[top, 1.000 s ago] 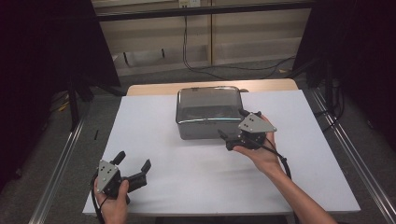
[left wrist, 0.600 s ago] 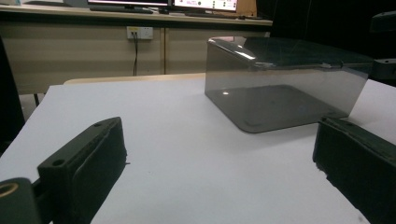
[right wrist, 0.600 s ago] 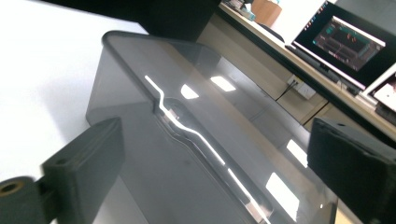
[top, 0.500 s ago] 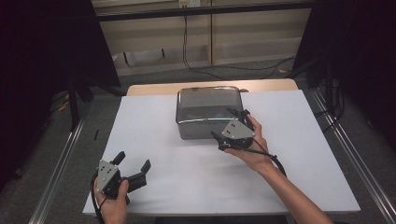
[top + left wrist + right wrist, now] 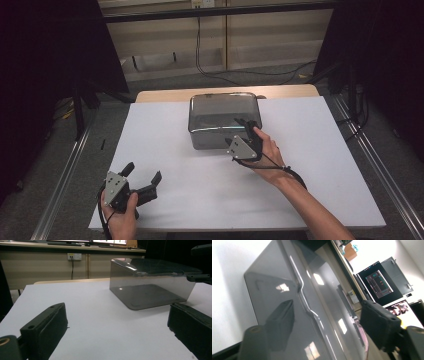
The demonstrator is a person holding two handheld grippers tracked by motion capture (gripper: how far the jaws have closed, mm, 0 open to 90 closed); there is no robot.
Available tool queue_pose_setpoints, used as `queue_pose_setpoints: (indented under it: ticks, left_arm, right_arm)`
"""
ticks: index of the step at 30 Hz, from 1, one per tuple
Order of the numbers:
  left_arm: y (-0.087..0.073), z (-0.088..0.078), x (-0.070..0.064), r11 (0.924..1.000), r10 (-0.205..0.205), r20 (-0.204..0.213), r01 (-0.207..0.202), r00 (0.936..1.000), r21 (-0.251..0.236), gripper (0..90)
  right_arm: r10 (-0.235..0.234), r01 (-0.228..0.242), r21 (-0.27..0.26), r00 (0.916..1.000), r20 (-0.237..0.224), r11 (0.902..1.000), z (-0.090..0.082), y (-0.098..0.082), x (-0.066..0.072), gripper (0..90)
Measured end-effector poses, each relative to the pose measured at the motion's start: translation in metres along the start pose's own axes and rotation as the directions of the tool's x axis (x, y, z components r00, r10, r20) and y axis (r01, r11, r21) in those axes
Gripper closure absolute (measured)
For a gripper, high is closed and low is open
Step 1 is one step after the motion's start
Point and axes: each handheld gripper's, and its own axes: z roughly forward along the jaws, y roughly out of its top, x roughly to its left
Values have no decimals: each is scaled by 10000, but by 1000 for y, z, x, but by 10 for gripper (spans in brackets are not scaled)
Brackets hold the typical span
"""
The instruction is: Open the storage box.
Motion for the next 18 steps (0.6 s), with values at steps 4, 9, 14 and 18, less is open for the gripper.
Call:
queue_pose_setpoints:
  ticks: [4,9,14,18]
  left_arm:
    - [0,0,0,10000,6,6,-6,10000,2,27]
    - [0,0,0,10000,28,7,-28,10000,63,27]
    - [-1,1,0,9999,7,11,-8,10000,115,27]
    - [-1,0,0,10000,15,-1,-15,10000,99,27]
  right_arm:
    - [-653,653,121,9979,23,9978,2,1,3,351]
    - [-1296,1294,236,9916,36,9913,4,2,7,423]
    - [-1680,1677,333,9858,67,9853,6,2,10,517]
    - [-2195,2190,486,9756,54,9745,7,3,14,577]
